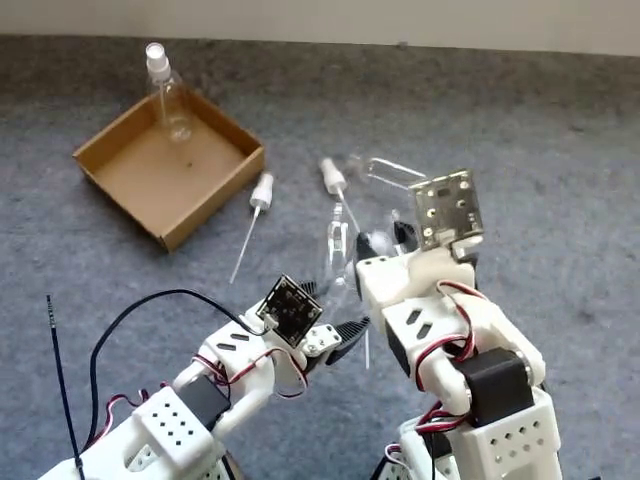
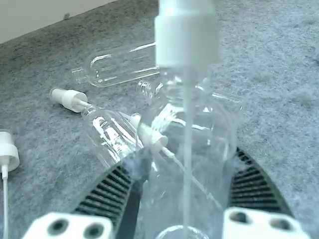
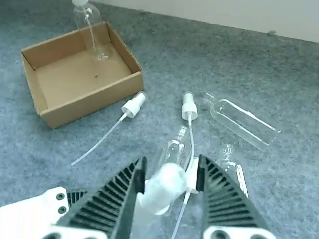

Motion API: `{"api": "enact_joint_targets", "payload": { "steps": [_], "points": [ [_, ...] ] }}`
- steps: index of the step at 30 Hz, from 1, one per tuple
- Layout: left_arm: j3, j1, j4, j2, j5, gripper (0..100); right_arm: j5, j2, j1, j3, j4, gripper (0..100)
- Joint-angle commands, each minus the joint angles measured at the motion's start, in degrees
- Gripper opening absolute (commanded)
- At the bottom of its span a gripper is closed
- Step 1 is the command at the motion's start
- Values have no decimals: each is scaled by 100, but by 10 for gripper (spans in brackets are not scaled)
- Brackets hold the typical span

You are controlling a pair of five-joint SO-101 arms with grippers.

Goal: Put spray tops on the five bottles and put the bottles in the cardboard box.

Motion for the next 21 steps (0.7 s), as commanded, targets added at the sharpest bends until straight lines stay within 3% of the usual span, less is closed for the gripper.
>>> {"api": "enact_joint_targets", "payload": {
  "steps": [1,9,14,21],
  "points": [
    [-57,-84,-167,-110,62,151,114,-66,-92,-75,127,146],
    [-75,-84,-167,-110,44,151,149,-66,-22,-84,127,145],
    [-92,-110,-167,-110,35,151,149,-66,760,-215,-40,144],
    [-110,-330,-167,-110,35,151,158,-57,998,31,-857,53]
  ]
}}
